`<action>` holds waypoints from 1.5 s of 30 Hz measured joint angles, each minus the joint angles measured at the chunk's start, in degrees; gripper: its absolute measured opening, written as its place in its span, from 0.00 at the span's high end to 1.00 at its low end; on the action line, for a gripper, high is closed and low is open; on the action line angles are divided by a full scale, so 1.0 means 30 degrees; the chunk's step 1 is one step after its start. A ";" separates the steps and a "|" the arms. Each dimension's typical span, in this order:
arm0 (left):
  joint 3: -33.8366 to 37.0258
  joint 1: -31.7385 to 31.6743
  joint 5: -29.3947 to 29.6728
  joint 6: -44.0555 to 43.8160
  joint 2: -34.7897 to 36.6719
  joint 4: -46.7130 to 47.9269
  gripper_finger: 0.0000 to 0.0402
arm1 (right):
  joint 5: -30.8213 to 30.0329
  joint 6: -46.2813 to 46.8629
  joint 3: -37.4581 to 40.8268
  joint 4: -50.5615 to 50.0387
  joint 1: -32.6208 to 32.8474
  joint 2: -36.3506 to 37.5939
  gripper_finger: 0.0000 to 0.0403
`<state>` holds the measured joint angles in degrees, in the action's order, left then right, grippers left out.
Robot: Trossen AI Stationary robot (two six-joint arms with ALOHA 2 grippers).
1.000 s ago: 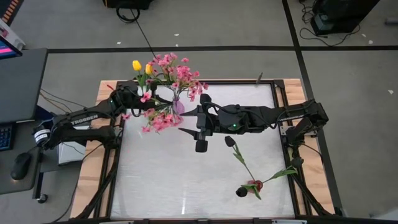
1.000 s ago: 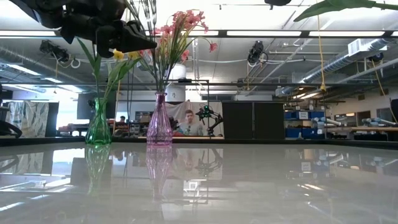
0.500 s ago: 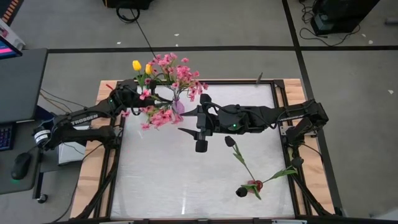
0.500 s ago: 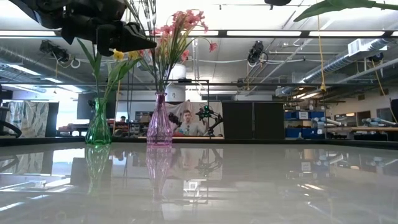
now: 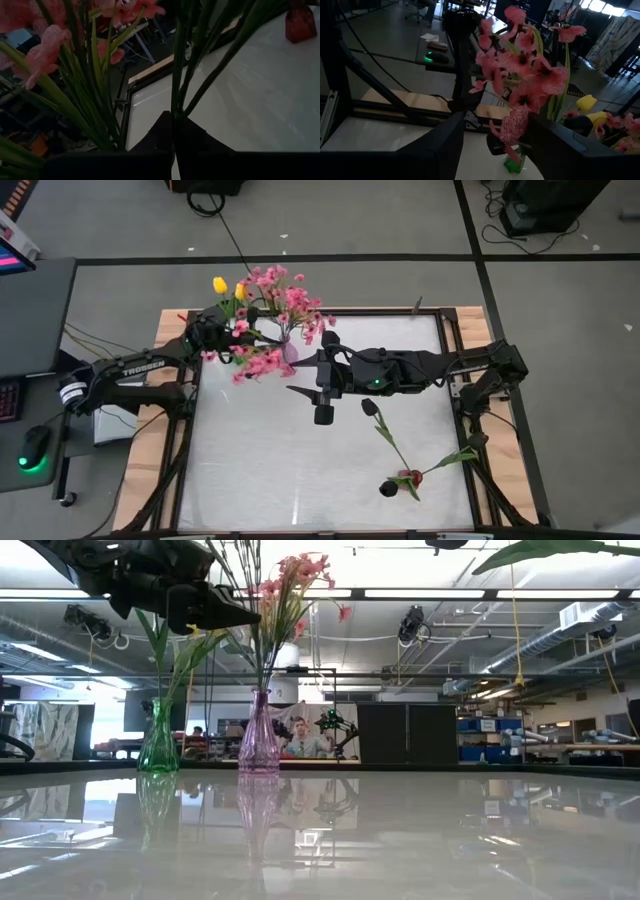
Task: Sort flowers into vase by color
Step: Put the pink flowers into the purple vase
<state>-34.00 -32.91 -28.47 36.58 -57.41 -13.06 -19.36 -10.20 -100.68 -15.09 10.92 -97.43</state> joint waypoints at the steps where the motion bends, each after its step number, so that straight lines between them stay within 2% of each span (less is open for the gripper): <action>1: 0.0000 0.0000 -0.0014 -0.0014 0.0000 0.0070 0.98 | 0.0000 -0.0003 0.0004 0.0000 0.0007 0.0000 0.44; 34: 0.0007 -0.0568 0.0551 -0.0503 0.0007 0.0867 0.98 | 0.0001 -0.0001 0.0001 0.0000 0.0002 0.0000 0.44; 45: 0.0007 -0.0568 0.1836 -0.0532 0.0007 0.0681 0.98 | 0.0001 -0.0006 0.0007 0.0000 0.0007 0.0000 0.44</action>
<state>-33.98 -34.61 -22.96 34.98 -57.39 -11.02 -19.35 -10.22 -100.66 -15.09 10.94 -97.43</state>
